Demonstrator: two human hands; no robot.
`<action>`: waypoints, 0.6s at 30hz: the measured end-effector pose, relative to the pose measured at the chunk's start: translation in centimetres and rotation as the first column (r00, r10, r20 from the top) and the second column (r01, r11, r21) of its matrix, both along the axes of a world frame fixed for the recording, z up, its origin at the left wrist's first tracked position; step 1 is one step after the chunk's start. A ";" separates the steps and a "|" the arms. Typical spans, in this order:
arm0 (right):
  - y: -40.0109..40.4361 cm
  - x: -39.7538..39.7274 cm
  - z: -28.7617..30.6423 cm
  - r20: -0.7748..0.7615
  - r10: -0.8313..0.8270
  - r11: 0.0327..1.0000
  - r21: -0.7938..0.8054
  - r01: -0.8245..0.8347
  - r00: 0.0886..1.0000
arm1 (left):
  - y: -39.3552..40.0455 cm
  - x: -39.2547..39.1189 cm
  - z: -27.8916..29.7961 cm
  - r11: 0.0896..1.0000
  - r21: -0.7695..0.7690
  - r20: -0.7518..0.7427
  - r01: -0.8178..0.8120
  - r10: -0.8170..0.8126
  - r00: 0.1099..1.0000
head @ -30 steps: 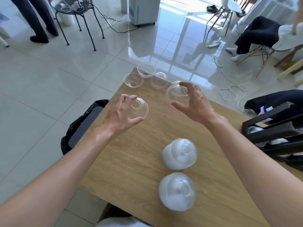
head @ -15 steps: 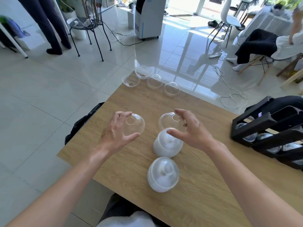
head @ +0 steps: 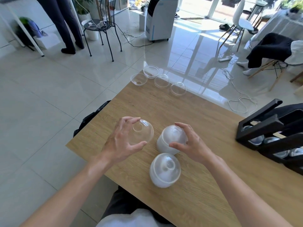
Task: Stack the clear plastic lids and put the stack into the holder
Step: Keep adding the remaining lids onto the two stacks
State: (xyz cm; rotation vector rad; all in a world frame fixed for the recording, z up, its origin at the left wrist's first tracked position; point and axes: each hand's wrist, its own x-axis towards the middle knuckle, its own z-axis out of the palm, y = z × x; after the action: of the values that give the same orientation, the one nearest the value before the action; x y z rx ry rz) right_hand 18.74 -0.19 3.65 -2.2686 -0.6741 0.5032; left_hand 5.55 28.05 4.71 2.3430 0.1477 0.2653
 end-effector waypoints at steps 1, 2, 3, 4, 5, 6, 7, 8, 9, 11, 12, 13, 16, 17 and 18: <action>-0.2 -0.1 -0.2 -0.007 -0.013 1.000 0.014 0.013 1.000 | -0.2 -0.1 0.1 1.000 0.001 0.008 0.011 -0.011 1.000; -0.4 -0.3 -0.3 -0.017 -0.030 0.999 0.031 0.030 0.999 | -0.5 -0.2 0.3 1.000 0.002 0.015 0.019 -0.019 1.000; -0.6 -0.4 -0.5 -0.033 -0.049 0.997 0.050 0.050 0.998 | -0.7 -0.2 0.4 1.000 0.005 0.021 0.024 -0.024 1.000; -0.7 -0.5 -0.6 -0.054 -0.069 0.995 0.069 0.073 0.996 | -0.9 -0.2 0.5 1.000 0.008 0.025 0.029 -0.029 0.999; -0.8 -0.6 -0.7 -0.070 -0.087 0.992 0.083 0.093 0.994 | -1.0 -0.2 0.6 0.999 0.009 0.031 0.037 -0.037 0.999; -0.8 -0.6 -0.8 -0.078 -0.099 0.990 0.090 0.106 0.992 | -1.1 -0.2 0.8 0.999 0.007 0.038 0.048 -0.049 0.998; -0.9 -0.6 -0.9 -0.079 -0.106 0.989 0.093 0.113 0.991 | -1.2 -0.2 0.9 0.998 0.006 0.045 0.064 -0.064 0.997; -0.8 -0.6 -0.9 -0.079 -0.106 0.989 0.096 0.114 0.991 | -1.3 -0.2 1.2 0.997 0.007 0.051 0.082 -0.082 0.995; -0.8 -0.6 -1.0 -0.082 -0.105 0.988 0.102 0.114 0.991 | -1.5 -0.3 1.4 0.995 0.011 0.055 0.102 -0.103 0.993; -0.7 -0.8 -1.1 -0.091 -0.102 0.987 0.116 0.113 0.991 | -2.0 -0.3 1.8 0.990 0.007 0.056 0.139 -0.139 0.989; -0.8 -0.9 -1.2 -0.093 -0.100 0.987 0.118 0.110 0.991 | -2.2 -0.3 1.9 0.988 0.001 0.055 0.157 -0.157 0.986; -0.8 -1.0 -1.3 -0.090 -0.098 0.987 0.117 0.108 0.991 | -2.5 -0.4 2.1 0.984 -0.005 0.053 0.178 -0.178 0.983; -1.0 -1.2 -1.5 -0.071 -0.093 0.988 0.120 0.101 0.993 | -3.3 -0.7 2.2 0.965 -0.020 0.037 0.262 -0.262 0.964; -1.0 -1.1 -1.6 -0.068 -0.091 0.987 0.127 0.099 0.994 | -3.6 -0.8 2.2 0.956 -0.017 0.033 0.292 -0.291 0.956; -1.0 -1.0 -1.6 -0.067 -0.089 0.986 0.132 0.097 0.994 | -3.9 -0.9 2.1 0.949 -0.008 0.028 0.316 -0.316 0.948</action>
State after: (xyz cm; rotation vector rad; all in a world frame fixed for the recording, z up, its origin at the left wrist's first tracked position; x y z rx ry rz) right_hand 17.76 -1.20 2.07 -2.1373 -0.5525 0.4654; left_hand 4.63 24.11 6.84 2.3066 -0.2389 0.1358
